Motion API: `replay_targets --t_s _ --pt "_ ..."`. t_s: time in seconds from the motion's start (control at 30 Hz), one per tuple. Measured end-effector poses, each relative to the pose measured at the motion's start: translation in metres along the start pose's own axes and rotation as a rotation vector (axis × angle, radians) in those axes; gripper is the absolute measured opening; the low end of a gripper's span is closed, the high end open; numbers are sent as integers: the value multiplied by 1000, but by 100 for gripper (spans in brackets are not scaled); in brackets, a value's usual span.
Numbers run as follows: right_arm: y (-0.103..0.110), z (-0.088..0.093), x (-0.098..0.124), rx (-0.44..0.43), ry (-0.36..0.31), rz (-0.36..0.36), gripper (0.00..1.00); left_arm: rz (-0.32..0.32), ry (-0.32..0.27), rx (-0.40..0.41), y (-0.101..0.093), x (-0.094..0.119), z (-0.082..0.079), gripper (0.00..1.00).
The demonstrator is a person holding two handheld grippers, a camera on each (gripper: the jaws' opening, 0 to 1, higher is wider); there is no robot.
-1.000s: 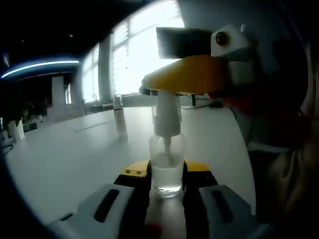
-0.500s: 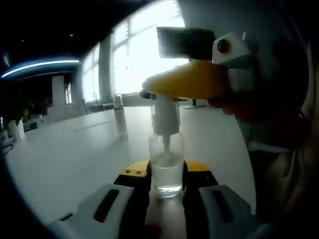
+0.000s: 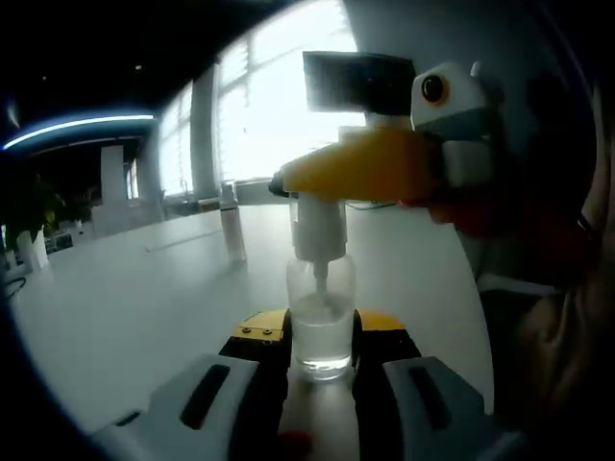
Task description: Clamp pump bottle remove cover press pump head put on cover
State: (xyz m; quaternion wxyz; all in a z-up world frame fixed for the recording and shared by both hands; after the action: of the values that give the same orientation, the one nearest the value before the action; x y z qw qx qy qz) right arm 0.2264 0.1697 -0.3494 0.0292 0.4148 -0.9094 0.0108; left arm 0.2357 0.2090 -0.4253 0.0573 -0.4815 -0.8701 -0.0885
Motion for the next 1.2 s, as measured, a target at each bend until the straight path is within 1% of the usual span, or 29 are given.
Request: replay_targets --t_s 0.07,0.17,0.27,0.33,0.57,0.63,0.73,0.9,1.07,1.2 --pt "1 0 -1 12 0 -6 13 0 0 -1 -1 0 0 16" --pt "-2 0 0 25 -13 9 17 0 1 0 0 0 0 16" --pt "-1 -8 3 3 -55 -5 17 0 1 -1 0 0 0 16" --pt "0 -12 5 -1 -66 -16 17 1 1 -1 0 0 0 16" --pt "1 -28 10 20 -103 -4 17 1 2 -2 0 0 0 15" --pt "0 -32 12 27 -113 5 17 2 2 -2 0 0 0 15" --pt "-4 -33 14 55 -111 23 16 2 2 -5 0 0 1 15" --pt "-10 -36 16 50 -131 50 14 3 2 -4 0 0 0 15" --pt "-20 -38 22 67 -139 100 12 3 3 -4 -1 0 0 15" --pt "-27 -37 27 76 -133 131 4 6 2 -6 0 0 0 15"
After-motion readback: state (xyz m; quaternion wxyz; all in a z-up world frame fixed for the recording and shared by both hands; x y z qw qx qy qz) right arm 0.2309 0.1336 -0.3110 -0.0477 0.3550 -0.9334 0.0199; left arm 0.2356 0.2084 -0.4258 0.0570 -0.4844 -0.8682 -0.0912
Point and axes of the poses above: the point that each gripper's makers call its tool centre point, and the gripper's own axes: x roughly backward along the fingers, y roughly to its left, z roughly out of its underside, the point moved 4 cm from there along x, roughly backward along the fingers, and after that the axes turned 2 degrees about y, right-handed, at the moved point
